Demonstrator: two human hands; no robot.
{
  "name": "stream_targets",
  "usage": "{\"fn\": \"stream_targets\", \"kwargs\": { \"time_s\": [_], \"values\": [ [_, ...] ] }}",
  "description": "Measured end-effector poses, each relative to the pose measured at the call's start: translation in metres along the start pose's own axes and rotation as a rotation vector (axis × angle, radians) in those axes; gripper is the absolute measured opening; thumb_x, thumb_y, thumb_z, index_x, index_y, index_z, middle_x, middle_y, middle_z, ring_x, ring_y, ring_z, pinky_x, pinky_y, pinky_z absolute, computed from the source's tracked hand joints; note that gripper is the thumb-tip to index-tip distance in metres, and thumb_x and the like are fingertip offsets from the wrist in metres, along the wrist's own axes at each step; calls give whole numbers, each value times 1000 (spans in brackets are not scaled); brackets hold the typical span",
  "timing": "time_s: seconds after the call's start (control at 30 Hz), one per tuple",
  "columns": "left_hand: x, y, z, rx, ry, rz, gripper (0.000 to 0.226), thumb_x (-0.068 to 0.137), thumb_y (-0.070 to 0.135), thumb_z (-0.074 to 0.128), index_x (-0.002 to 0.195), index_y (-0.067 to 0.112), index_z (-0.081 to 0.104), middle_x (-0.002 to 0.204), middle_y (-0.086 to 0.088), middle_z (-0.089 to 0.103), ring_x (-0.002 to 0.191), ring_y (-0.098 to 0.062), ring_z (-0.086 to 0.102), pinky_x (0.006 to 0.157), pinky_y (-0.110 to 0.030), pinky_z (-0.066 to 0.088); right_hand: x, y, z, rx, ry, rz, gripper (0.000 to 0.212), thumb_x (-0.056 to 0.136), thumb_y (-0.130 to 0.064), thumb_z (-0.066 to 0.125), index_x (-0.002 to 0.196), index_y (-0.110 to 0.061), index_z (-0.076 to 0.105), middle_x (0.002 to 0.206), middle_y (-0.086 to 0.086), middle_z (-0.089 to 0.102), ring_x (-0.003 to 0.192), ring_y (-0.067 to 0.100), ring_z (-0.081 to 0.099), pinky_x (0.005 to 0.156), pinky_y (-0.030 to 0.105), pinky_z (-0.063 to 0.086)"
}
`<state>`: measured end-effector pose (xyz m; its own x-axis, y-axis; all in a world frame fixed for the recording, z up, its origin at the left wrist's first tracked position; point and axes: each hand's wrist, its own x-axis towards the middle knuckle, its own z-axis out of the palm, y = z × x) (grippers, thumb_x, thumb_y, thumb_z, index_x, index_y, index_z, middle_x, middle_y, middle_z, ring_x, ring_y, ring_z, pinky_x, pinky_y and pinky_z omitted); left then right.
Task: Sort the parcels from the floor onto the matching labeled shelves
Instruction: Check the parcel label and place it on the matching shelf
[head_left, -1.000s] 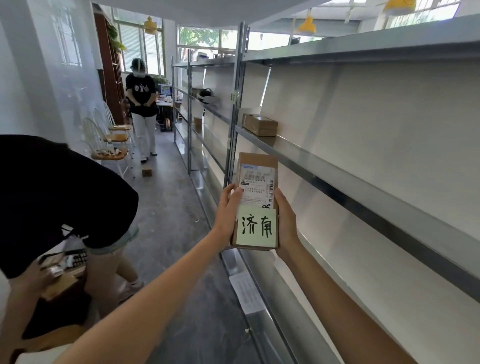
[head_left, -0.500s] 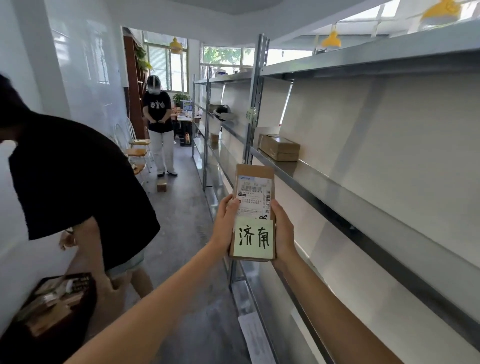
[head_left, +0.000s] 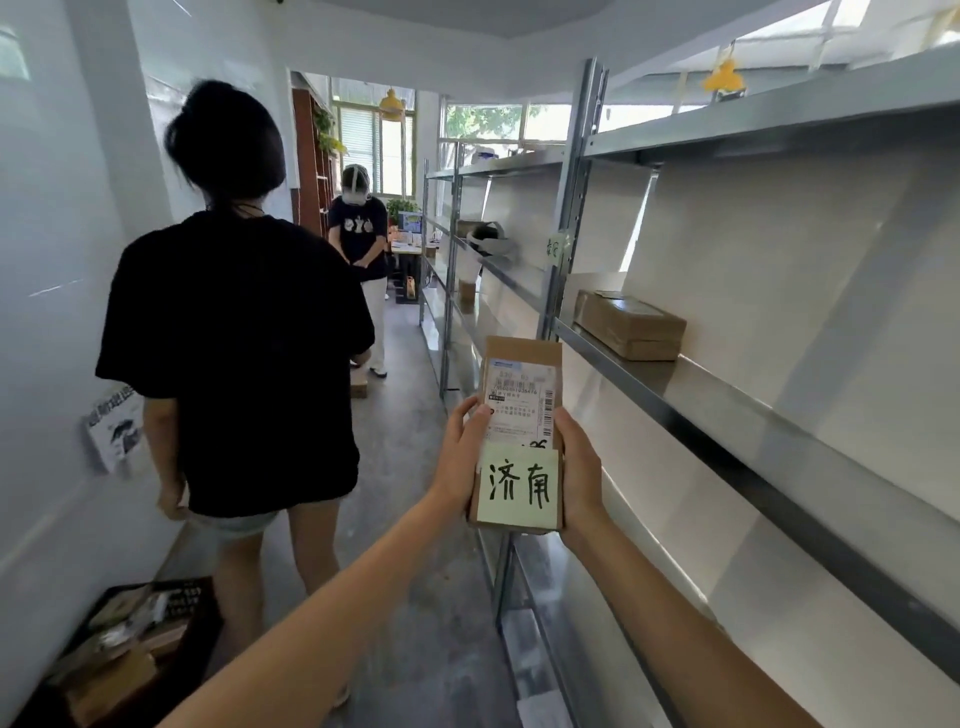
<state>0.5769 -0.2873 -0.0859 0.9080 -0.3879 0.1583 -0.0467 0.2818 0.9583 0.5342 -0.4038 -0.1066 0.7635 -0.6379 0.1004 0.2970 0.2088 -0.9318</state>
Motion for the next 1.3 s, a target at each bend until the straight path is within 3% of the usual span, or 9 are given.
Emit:
{"fn": "stream_targets", "kwargs": {
  "time_s": [0.23, 0.37, 0.5, 0.57, 0.67, 0.83, 0.97, 1.17, 1.3],
  "values": [
    [84, -1, -40, 11, -32, 0, 40, 103, 23, 45, 139, 7, 40, 101, -5, 66, 68, -3, 70, 55, -17, 54, 69, 24, 51, -18, -1, -41, 69, 74, -59, 67, 119, -7, 67, 110, 23, 74, 105, 49, 69, 89, 54, 56],
    [128, 0, -56, -7, -48, -6, 41, 102, 26, 47, 140, 10, 39, 101, -4, 66, 70, -5, 69, 56, -17, 54, 102, 30, 79, 1, 5, -32, 53, 81, -50, 64, 113, -8, 69, 111, 24, 74, 99, 45, 71, 90, 55, 55],
    [166, -10, -70, -9, -35, -4, 40, 102, 26, 47, 138, 11, 41, 102, -3, 67, 69, -2, 70, 57, -16, 54, 137, 45, 93, 11, -13, -24, 27, 88, -42, 63, 93, -17, 72, 99, 18, 74, 91, 39, 68, 84, 50, 54],
    [187, -18, -74, -9, -44, -13, 40, 102, 27, 47, 138, 11, 41, 103, -5, 67, 71, -4, 71, 59, -18, 55, 155, 54, 97, 11, -12, -15, 22, 93, -38, 62, 91, -19, 72, 96, 15, 74, 88, 35, 68, 80, 45, 54],
    [219, -31, -76, -11, -49, -39, 37, 102, 28, 47, 135, 13, 42, 105, -7, 68, 75, -10, 71, 60, -21, 56, 187, 69, 104, 23, -15, -8, 24, 82, -47, 67, 88, -26, 75, 102, 19, 74, 91, 35, 68, 87, 52, 54],
    [281, -56, -78, 12, -49, -45, 33, 102, 26, 47, 132, 14, 44, 103, -6, 67, 74, -9, 71, 60, -21, 56, 249, 98, 110, 14, 19, 3, 40, 76, -54, 70, 102, -22, 74, 111, 22, 74, 99, 42, 71, 92, 55, 55],
    [337, -64, -74, 45, -62, -61, 37, 102, 23, 46, 137, 9, 42, 97, -5, 68, 65, -3, 71, 55, -17, 54, 301, 109, 115, 31, 83, 16, 28, 92, -39, 65, 106, -15, 73, 113, 21, 74, 96, 34, 71, 92, 51, 55],
    [403, -78, -72, 35, -87, -59, 35, 103, 20, 45, 135, 7, 41, 96, -5, 67, 62, -3, 70, 54, -17, 54, 364, 121, 126, -68, 106, -13, 32, 87, -50, 65, 98, -21, 74, 99, 12, 77, 90, 31, 73, 81, 45, 56],
    [440, -95, -76, 2, -110, -89, 36, 102, 18, 46, 135, 4, 42, 99, -7, 67, 68, -5, 71, 58, -20, 56, 390, 135, 128, -35, 148, -17, 15, 97, -34, 62, 93, -22, 70, 85, 2, 75, 77, 20, 71, 68, 33, 54]
  ]
}}
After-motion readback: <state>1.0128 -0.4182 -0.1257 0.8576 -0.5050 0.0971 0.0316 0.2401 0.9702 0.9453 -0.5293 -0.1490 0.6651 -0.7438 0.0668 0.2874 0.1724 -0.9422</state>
